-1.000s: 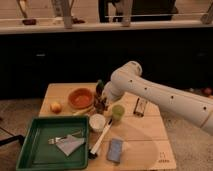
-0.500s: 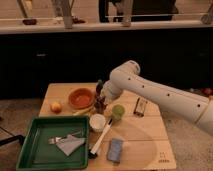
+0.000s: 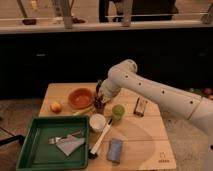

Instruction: Place grapes in metal cup

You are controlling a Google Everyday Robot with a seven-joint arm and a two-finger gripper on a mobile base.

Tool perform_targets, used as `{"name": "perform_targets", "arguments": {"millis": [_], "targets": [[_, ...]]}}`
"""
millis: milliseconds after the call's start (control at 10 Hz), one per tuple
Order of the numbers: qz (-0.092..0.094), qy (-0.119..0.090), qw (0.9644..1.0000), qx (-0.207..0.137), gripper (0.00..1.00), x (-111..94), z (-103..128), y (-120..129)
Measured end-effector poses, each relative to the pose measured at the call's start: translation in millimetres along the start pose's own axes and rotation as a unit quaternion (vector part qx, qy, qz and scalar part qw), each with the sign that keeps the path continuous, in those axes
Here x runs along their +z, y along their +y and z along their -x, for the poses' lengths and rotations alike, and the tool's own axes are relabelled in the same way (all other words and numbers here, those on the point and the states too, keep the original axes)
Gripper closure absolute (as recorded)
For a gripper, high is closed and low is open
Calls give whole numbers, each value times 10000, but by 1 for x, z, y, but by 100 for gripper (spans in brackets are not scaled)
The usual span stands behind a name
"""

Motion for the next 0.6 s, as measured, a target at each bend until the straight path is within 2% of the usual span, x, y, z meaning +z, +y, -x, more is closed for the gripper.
{"name": "perform_targets", "arguments": {"millis": [200,400,600], "targets": [[-14,-55,10000,-29,100,3,1,-3],[-43,-190,9997,-144,100,-6,-2,0],[-36,-425,9981,-452,100,-12,2,-1]]}}
